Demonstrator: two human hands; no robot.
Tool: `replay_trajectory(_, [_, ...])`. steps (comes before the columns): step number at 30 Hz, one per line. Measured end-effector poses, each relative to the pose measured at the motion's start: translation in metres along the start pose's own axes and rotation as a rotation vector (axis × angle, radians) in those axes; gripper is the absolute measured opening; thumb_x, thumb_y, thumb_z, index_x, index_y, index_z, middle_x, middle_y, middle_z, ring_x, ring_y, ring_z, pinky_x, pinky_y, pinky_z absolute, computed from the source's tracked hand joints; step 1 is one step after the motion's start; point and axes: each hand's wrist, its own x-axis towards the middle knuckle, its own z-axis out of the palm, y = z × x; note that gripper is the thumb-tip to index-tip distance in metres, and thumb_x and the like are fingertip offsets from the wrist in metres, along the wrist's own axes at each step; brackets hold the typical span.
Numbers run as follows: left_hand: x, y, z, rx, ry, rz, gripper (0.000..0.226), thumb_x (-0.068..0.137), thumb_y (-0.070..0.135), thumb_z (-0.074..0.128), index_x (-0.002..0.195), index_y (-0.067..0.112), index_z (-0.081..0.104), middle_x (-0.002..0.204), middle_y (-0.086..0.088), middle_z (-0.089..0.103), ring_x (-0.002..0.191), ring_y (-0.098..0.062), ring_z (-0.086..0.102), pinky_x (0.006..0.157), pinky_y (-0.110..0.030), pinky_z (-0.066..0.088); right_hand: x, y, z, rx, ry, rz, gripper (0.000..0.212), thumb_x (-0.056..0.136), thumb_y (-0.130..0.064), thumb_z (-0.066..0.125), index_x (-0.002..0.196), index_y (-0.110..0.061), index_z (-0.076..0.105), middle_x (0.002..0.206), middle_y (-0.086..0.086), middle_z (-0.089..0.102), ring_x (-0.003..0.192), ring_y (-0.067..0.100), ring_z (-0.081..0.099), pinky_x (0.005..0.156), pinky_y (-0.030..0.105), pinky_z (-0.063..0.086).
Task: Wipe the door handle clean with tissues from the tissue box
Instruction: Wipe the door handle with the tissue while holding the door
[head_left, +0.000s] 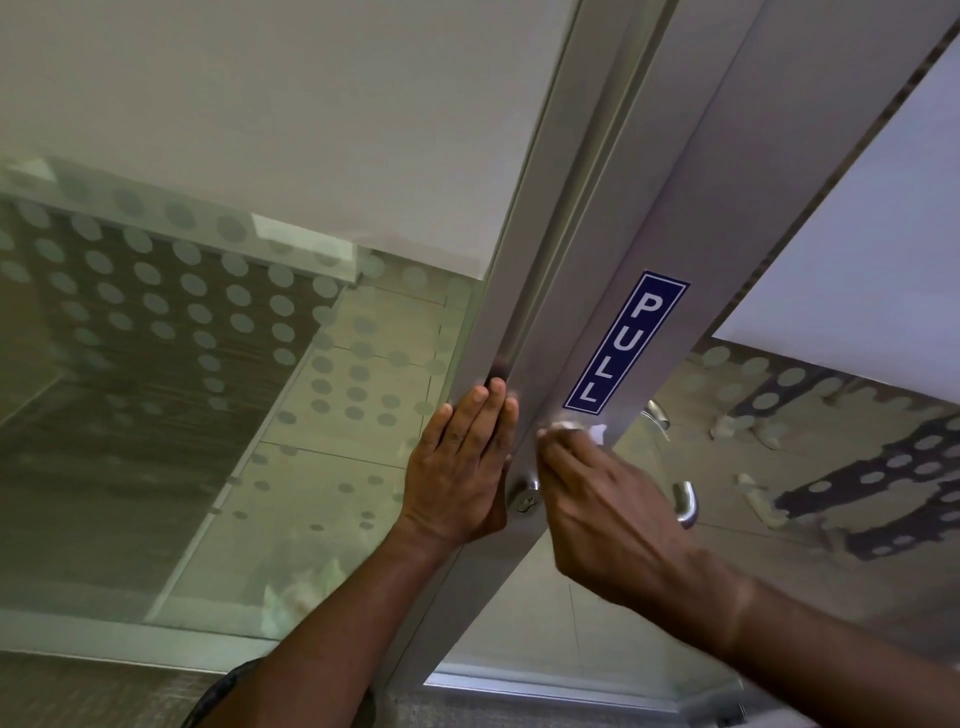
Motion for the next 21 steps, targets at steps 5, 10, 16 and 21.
replay_trajectory(5, [0.000, -0.001, 0.001, 0.014, 0.000, 0.014, 0.075, 0.100, 0.029, 0.036, 0.157, 0.007, -0.008, 0.165, -0.010, -0.015, 0.153, -0.021, -0.011, 0.124, -0.037, -0.006, 0.001, -0.004, 0.002, 0.008, 0.000, -0.053, 0.030, 0.082, -0.015, 0.048, 0.094, 0.001, 0.070, 0.092, 0.017, 0.066, 0.088, 0.031, 0.056, 0.074, 0.041, 0.054])
replay_trajectory(10, [0.002, 0.001, -0.001, -0.056, 0.015, 0.006, 0.082, 0.091, 0.028, 0.039, 0.157, 0.007, -0.006, 0.166, -0.009, -0.012, 0.153, -0.021, -0.008, 0.124, -0.037, -0.004, -0.024, 0.023, -0.012, 0.410, -0.038, 0.182, 0.021, 0.076, -0.002, 0.064, 0.093, -0.014, 0.069, 0.084, 0.001, 0.062, 0.069, 0.020, 0.060, 0.054, 0.025, 0.046])
replay_trajectory(16, [0.002, 0.001, 0.000, -0.060, 0.023, 0.000, 0.087, 0.086, 0.026, 0.042, 0.157, 0.007, -0.006, 0.166, -0.008, -0.011, 0.154, -0.020, -0.007, 0.125, -0.037, -0.004, -0.050, 0.060, -0.023, 0.837, 0.122, 0.562, 0.018, 0.084, -0.010, 0.068, 0.095, -0.023, 0.075, 0.095, -0.015, 0.068, 0.087, -0.003, 0.064, 0.074, 0.008, 0.050])
replay_trajectory(21, [0.001, 0.002, 0.001, -0.059, 0.020, -0.004, 0.085, 0.088, 0.026, 0.040, 0.157, 0.008, -0.005, 0.166, -0.008, -0.011, 0.154, -0.020, -0.006, 0.125, -0.038, -0.003, -0.038, 0.036, -0.014, 0.824, 0.135, 0.587, 0.019, 0.085, -0.011, 0.066, 0.098, -0.023, 0.075, 0.094, -0.014, 0.070, 0.082, 0.001, 0.065, 0.073, 0.011, 0.052])
